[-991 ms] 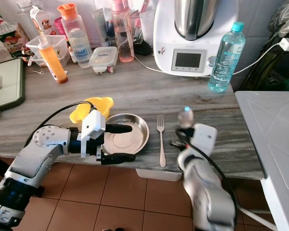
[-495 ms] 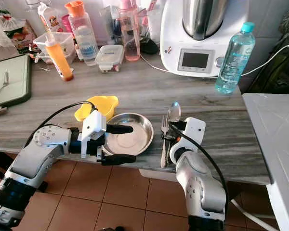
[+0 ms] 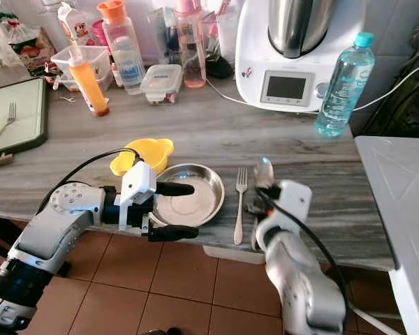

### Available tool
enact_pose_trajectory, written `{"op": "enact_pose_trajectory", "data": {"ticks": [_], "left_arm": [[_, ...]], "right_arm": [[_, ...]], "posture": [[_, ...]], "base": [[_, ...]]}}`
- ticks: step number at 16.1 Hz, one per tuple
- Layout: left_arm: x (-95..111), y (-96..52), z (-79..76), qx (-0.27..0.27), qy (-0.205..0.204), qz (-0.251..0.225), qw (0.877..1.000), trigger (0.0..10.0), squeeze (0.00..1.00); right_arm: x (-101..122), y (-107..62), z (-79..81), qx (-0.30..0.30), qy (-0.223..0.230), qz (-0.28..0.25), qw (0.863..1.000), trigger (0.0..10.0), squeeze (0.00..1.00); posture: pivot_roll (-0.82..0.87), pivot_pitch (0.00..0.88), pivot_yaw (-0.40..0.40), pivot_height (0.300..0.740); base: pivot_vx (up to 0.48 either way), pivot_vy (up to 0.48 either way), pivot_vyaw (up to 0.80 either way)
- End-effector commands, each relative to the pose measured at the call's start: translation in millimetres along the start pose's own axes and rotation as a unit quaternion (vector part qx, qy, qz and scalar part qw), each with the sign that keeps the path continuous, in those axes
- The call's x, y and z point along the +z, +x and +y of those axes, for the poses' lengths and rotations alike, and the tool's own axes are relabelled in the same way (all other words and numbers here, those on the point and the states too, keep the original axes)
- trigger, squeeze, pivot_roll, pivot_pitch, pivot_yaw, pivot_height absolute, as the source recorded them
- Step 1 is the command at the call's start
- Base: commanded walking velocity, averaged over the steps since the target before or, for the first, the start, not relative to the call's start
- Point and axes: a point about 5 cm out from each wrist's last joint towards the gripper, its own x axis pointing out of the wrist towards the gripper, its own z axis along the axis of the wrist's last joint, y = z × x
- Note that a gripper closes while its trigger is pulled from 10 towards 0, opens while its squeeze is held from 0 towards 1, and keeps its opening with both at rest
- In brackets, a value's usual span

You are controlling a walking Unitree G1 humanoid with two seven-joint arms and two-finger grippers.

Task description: Setting the table

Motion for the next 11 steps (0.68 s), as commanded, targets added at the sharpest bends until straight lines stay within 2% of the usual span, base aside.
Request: {"op": "enact_pose_trajectory", "data": {"ticks": [1,4,9,11], "left_arm": [[1.8,0.0,-2.0,-0.005,0.01,0.007,1.0,10.0,0.0],[1.4,2.3,-3.0,-0.005,0.008,0.007,1.0,10.0,0.0],[1.5,3.7,-3.5,-0.007,0.008,0.009,1.0,10.0,0.0],[1.3,4.1,-3.8,-0.007,0.008,0.009,1.0,10.0,0.0]], "right_arm": [[-15.3,-2.1,16.8,0.018,0.037,0.029,0.999,10.0,0.0],[-18.9,-4.8,8.6,0.002,0.042,0.033,0.999,10.0,0.0],[-16.3,-2.2,11.0,0.001,0.045,0.029,0.999,10.0,0.0],[-15.9,-0.1,6.2,-0.007,0.04,0.027,0.999,10.0,0.0]], "posture": [[-0.03,0.089,0.088,0.74],[-0.03,0.088,0.093,0.74],[-0.03,0.089,0.1,0.74],[-0.03,0.09,0.102,0.74]], "base": [[0.0,0.0,0.0],[0.0,0.0,0.0],[0.0,0.0,0.0],[0.0,0.0,0.0]]}}
